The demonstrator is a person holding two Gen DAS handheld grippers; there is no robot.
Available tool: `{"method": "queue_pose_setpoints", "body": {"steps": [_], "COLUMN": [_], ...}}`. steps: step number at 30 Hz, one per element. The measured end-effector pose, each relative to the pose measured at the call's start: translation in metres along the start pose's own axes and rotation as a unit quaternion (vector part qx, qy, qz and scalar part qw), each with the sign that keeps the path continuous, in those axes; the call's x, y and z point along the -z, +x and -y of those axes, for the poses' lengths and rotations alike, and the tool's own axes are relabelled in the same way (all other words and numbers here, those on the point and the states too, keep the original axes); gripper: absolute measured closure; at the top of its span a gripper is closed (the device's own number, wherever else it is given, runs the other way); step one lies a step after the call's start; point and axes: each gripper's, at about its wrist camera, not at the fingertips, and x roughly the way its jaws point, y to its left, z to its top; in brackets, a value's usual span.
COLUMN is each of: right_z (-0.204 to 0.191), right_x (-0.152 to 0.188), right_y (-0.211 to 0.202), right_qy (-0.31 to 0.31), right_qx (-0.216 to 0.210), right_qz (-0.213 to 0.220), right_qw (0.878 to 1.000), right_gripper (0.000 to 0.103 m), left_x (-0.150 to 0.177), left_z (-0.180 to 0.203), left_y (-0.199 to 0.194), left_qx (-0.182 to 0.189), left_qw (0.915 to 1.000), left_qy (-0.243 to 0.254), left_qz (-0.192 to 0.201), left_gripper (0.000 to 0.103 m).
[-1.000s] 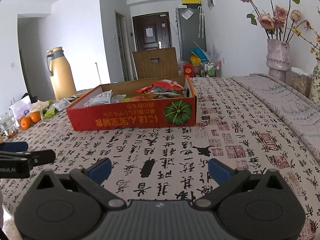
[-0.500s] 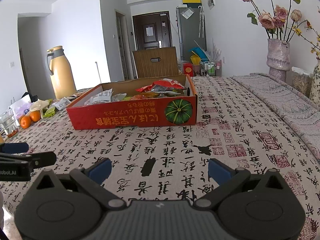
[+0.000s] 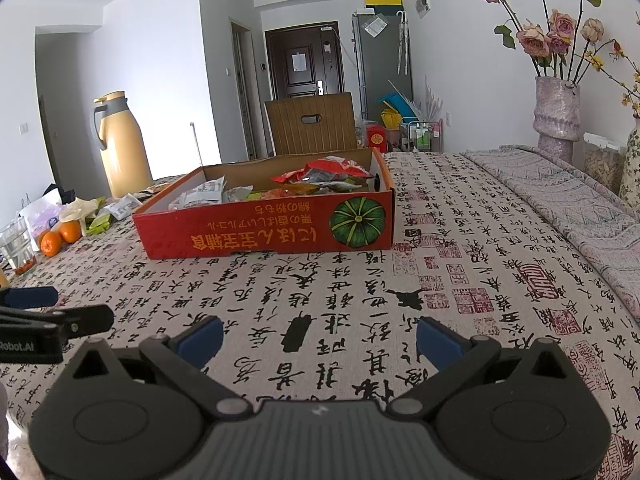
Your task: Organize snacks
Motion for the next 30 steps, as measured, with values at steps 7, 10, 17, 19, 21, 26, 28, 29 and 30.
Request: {"method": "queue_pose_setpoints", "body": {"steps": [7,10,17,19,21,26,28,29,30], "right_z": [-0.0006,-0.0007,-0.0011,-0.0011,-0.0007,-0.0007,-0.0009,-0.0007,-0.0009], "right_x": [0.0004,0.0004,0.0008,0.0008,0.0005,0.0005,0.0008,0.0005,0.0006], "right_y": [0.0000,0.0000,-0.0003,-0.0003,-0.0001,-0.0002,-0.0005,-0.0002,-0.0004], "right_qy": [0.000,0.000,0.000,0.000,0.000,0.000,0.000,0.000,0.000], "right_qx": [0.000,0.000,0.000,0.000,0.000,0.000,0.000,0.000,0.000], "right_qz": [-0.001,0.000,-0.001,-0.001,-0.001,-0.001,-0.001,-0.001,-0.001], "right_qw": [1.000,1.000,1.000,1.000,1.000,1.000,1.000,1.000,1.000], "right_gripper": [0.000,0.000,0.000,0.000,0.000,0.000,0.000,0.000,0.000], "left_x": [-0.0003,0.0001,-0.0005,-0.0008,-0.0007,-0.0010,-0.0012,-0.0011,-0.0011], "left_z": [0.0000,-0.0002,0.0002,0.0006,0.0005,0.0012,0.0013,0.0012,0.0014], "left_y": [0.0002,0.0001,0.0003,-0.0002,-0.0003,-0.0008,-0.0013,-0.0013,-0.0013], "left_qx": [0.001,0.001,0.001,0.002,0.001,0.002,0.002,0.002,0.002], "left_qw": [1.0000,1.0000,1.0000,1.0000,1.0000,1.0000,1.0000,1.0000,1.0000], "left_qy": [0.000,0.000,0.001,0.001,0.001,0.002,0.002,0.002,0.002], "left_qz": [-0.001,0.000,0.000,0.000,0.000,-0.001,-0.001,-0.001,0.000], "left_gripper": [0.000,0.000,0.000,0.000,0.000,0.000,0.000,0.000,0.000]}}
